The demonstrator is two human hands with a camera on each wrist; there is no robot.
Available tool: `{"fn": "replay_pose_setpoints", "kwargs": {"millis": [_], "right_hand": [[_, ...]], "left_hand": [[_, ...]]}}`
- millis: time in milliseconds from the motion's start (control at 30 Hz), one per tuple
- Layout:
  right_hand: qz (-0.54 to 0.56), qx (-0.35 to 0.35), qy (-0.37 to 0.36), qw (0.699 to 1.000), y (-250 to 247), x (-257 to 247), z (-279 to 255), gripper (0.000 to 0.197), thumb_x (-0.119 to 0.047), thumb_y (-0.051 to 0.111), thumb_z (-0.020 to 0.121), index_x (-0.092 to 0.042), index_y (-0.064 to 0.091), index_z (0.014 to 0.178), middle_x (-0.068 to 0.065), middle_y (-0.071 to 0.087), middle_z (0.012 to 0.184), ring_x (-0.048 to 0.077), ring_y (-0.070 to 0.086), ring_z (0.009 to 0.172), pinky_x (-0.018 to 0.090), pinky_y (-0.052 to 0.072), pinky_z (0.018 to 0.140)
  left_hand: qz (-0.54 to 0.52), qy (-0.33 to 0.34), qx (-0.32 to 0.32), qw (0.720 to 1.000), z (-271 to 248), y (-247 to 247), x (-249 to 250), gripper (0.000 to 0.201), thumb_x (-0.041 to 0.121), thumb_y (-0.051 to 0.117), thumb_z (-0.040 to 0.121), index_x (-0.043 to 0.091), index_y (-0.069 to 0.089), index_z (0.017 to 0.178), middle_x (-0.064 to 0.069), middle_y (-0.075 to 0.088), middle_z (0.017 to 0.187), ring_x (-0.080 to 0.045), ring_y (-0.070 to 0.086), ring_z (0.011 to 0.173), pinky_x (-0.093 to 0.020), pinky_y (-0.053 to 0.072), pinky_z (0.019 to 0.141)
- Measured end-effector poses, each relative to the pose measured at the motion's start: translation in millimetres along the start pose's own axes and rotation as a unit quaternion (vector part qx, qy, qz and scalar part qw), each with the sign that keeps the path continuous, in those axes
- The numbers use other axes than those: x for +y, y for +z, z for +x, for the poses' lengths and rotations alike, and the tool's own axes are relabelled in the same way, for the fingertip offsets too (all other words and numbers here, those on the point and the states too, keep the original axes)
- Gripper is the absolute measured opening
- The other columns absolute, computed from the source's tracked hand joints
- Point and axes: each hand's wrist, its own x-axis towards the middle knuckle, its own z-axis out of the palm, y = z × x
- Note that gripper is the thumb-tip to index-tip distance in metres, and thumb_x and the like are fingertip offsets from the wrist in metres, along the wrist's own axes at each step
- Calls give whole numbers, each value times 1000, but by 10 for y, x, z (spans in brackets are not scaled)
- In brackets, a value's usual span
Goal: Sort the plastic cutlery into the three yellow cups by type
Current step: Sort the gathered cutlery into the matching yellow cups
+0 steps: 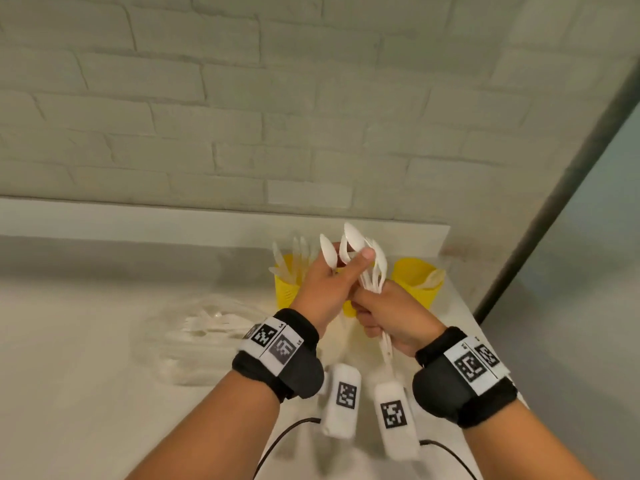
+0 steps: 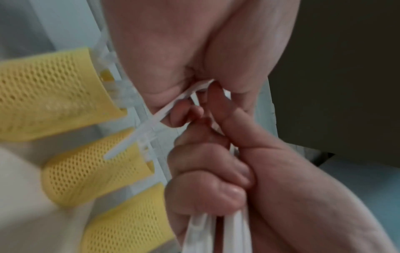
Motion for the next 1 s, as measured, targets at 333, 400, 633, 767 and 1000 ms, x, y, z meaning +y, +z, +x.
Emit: {"fn": "replay_pose_setpoints", "kwargs": {"millis": [333, 400, 633, 767, 1000], "right_hand": [[129, 14, 48, 990, -502, 256, -315, 35, -48, 45, 93, -18, 46, 76, -3, 38, 60, 6, 30, 39, 17, 26, 38], [111, 14, 46, 993, -539, 278, -307, 37, -50, 43, 93, -19, 45, 74, -3, 38, 61, 5, 29, 39, 17, 24, 39], [113, 19, 44, 992, -596, 353, -227, 40, -57, 43, 91, -21, 45, 73, -5, 37, 57, 6, 25, 40, 18, 21, 39], [100, 13, 33, 994, -624, 409, -212, 38, -52, 45, 92, -21, 43, 72, -4, 34, 58, 6, 25, 39, 19, 19, 40], [63, 5, 22, 998, -703, 542, -265, 29, -41, 54, 93, -23, 42, 73, -3, 26, 60, 7, 19, 42, 19, 16, 40]], "left_hand": [[-34, -68, 48, 996, 2, 473, -34, 15, 32, 64, 76, 21, 64, 85, -5, 50, 85, -10, 39, 59, -25, 30, 53], [-38, -72, 62, 995, 8, 543, 4, 18, 28, 64, 73, 22, 64, 90, -4, 55, 86, -10, 40, 59, -24, 30, 51], [-24, -89, 74, 993, 89, 650, 61, 27, 14, 60, 85, 22, 67, 109, 5, 58, 88, -12, 40, 73, -26, 28, 57], [-68, -107, 124, 984, 111, 689, 63, 22, 9, 51, 84, 20, 69, 90, 5, 50, 80, -13, 37, 69, -27, 29, 62], [-200, -92, 150, 964, 119, 584, 80, 10, 7, 42, 79, 13, 49, 74, -3, 58, 79, -16, 38, 62, -28, 30, 58]]}}
